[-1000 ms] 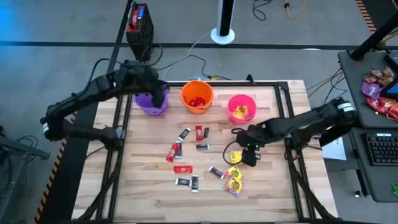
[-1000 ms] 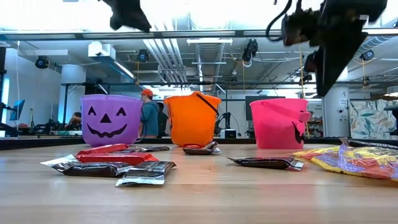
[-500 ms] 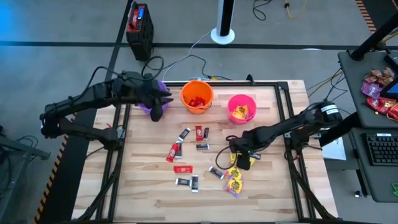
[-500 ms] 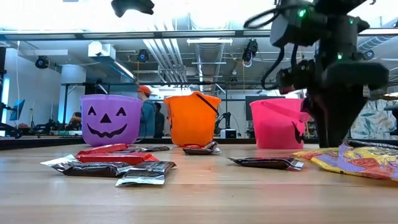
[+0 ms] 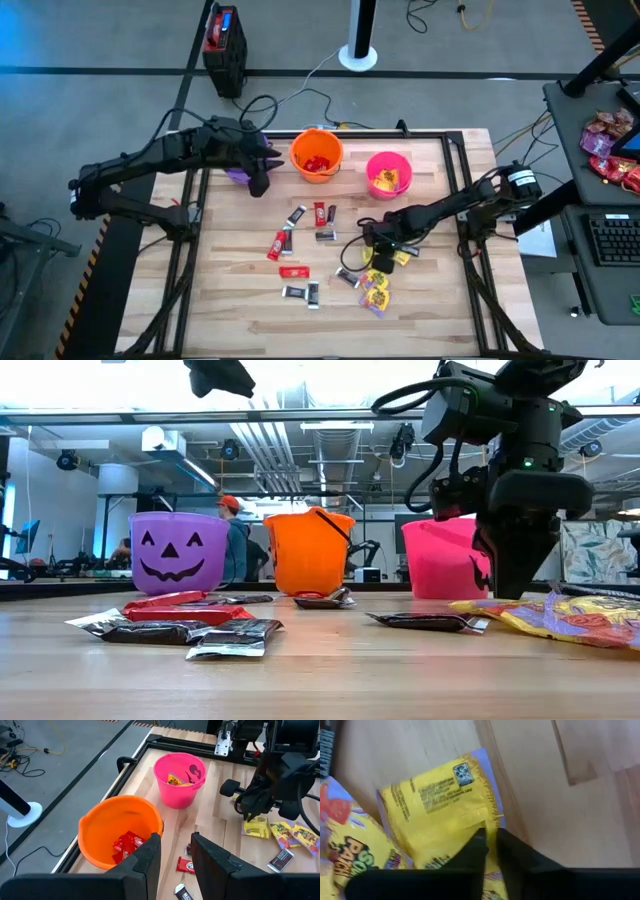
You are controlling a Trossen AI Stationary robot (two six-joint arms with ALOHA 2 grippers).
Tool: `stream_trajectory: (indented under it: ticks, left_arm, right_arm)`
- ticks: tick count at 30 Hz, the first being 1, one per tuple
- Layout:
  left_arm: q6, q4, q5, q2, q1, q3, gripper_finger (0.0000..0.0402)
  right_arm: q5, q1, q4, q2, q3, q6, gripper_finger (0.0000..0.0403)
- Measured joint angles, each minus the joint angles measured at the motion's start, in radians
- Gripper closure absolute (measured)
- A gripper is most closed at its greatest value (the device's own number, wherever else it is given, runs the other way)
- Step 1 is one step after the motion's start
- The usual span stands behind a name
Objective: Sort candy by brand, put in halloween buckets
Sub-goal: Put the yellow candy into the pink bucket
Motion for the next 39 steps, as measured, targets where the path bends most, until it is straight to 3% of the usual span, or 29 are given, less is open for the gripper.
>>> stream_trajectory:
  ticks: [8, 18, 25, 33, 39]
  left_arm:
    - [0.011, 0.005, 0.000, 0.027, 0.000, 0.000, 0.0311]
    - [0.016, 0.006, 0.000, 0.043, 0.000, 0.000, 0.0311]
    - [0.016, 0.008, 0.000, 0.042, 0.000, 0.000, 0.0311]
    - [0.015, 0.028, -0.001, 0.041, 0.000, 0.000, 0.0311]
    - [0.015, 0.051, -0.001, 0.041, 0.000, 0.000, 0.0311]
  right_arm:
    - [0.012, 0.000, 0.010, -0.120, -0.009, 0.074, 0.0394]
    - [0.200, 0.000, 0.019, -0.396, 0.001, 0.131, 0.0394]
    - [0.292, 0.000, 0.019, -0.516, 0.026, 0.145, 0.0394]
    - [0.494, -0.031, 0.011, -0.586, 0.131, 0.109, 0.0394]
    - [0.589, -0.172, -0.217, -0.569, 0.263, 0.055, 0.0394]
